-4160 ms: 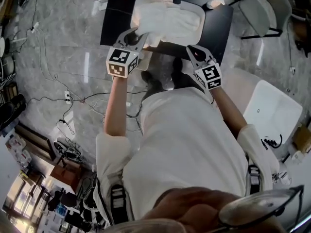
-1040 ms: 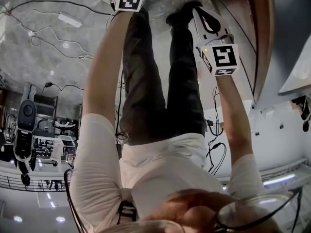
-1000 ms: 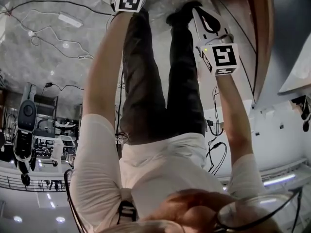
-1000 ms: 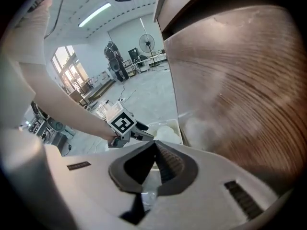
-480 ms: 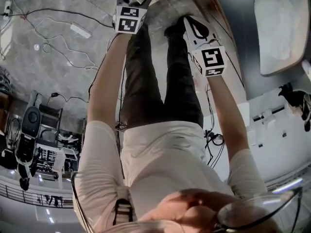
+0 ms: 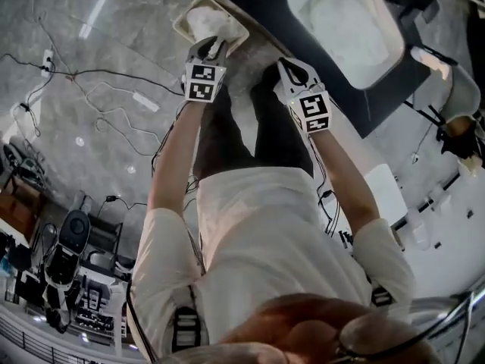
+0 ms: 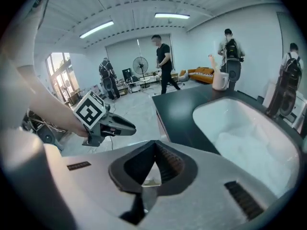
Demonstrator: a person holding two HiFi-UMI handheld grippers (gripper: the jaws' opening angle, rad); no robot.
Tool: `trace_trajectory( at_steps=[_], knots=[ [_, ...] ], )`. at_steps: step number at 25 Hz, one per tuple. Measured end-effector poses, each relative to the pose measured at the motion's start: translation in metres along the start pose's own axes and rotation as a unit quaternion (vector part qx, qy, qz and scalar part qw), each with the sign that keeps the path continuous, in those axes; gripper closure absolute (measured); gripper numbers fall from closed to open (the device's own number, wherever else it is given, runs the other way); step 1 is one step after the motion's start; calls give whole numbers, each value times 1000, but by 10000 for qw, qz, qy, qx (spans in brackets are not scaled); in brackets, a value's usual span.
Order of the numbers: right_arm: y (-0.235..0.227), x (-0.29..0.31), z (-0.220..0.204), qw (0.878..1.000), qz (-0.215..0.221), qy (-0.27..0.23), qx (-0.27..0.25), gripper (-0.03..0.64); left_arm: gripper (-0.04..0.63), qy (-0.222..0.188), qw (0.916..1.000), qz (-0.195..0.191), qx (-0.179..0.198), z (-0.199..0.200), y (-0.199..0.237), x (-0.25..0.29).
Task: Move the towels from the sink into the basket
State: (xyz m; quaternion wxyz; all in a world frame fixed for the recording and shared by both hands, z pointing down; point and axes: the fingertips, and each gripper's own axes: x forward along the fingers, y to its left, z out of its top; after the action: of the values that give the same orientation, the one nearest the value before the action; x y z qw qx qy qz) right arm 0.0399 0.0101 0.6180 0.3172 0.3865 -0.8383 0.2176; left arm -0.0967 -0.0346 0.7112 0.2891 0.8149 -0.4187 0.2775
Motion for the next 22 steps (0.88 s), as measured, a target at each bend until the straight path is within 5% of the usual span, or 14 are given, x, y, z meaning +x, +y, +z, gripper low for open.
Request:
trace_trajectory(
  at_steps=[9, 22],
  knots=[
    [-44, -163, 89, 9903, -978, -950, 264, 620, 566, -764, 9935, -434, 726, 139, -114, -109],
    [-86, -342, 123, 9600, -1896, -1996, 511, 620, 566, -1803, 9743, -988, 920, 285, -208, -215]
  ],
)
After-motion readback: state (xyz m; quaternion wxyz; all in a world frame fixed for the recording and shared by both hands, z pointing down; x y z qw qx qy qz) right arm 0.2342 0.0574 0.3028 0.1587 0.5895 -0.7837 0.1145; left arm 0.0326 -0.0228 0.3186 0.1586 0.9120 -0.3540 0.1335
